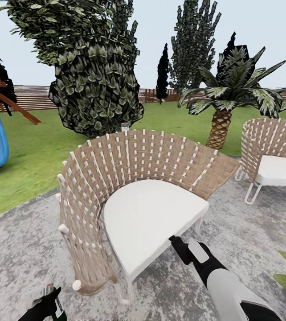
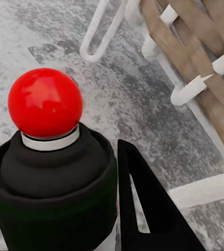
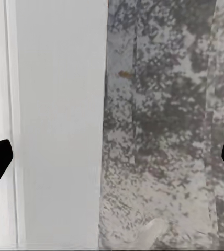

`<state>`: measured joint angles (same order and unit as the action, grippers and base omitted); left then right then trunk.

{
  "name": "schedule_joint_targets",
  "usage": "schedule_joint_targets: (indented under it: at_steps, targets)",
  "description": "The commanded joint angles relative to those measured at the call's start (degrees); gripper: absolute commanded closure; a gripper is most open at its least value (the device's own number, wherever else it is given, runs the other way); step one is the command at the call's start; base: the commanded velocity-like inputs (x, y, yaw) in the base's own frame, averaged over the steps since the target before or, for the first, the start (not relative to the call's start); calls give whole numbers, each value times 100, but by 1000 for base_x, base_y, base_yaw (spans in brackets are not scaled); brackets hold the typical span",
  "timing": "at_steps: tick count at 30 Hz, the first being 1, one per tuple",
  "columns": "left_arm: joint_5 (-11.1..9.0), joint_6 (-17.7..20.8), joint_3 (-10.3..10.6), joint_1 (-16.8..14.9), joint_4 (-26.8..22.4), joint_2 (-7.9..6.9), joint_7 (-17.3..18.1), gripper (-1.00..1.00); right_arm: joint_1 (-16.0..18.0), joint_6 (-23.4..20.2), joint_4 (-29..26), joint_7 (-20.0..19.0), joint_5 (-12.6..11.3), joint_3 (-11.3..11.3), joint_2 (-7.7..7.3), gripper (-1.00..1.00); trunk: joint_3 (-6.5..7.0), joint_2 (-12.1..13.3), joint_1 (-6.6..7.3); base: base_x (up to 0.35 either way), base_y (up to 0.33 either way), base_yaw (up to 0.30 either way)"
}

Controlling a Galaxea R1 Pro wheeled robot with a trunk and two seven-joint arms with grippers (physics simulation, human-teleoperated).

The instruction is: Pick up the pesticide atomizer in the garden and spray insectifuge to fully cover both potted plants in the garden.

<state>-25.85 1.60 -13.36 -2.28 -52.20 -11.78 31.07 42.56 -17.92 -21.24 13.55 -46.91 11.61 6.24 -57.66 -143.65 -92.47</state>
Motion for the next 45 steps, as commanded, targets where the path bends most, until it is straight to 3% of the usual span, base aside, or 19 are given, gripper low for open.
schedule_joint_targets:
  at_steps: [1,5,8,19,36,40,45]
  targets:
    - [1,-1,0,0,0,0,-5,100,1,-6,5,0,-8,4,0,-100,0,0,0,0,0,264]
    - [1,0,0,0,0,0,-7,100,4,-6,25,-12,-320,1,-7,-100,0,0,0,0,0,265]
    - [1,0,0,0,0,0,-6,100,3,-9,24,-40,-386,-1,-8,-100,0,0,0,0,0,265]
    - [26,-1,0,0,0,9,19,100,0,8,15,-46,-397,1,-7,-100,0,0,0,195,0,257]
    - [42,2,9,0,0,31,-31,100,0,117,25,-8,-401,8,0,-100,0,0,0,82,-52,9]
    - [36,7,9,0,0,27,-31,100,2,469,65,81,-400,10,0,-100,0,0,0,127,-287,0]
    - [23,-1,9,0,6,28,-33,100,-1,523,54,146,-407,8,0,-100,0,0,0,96,-139,118]
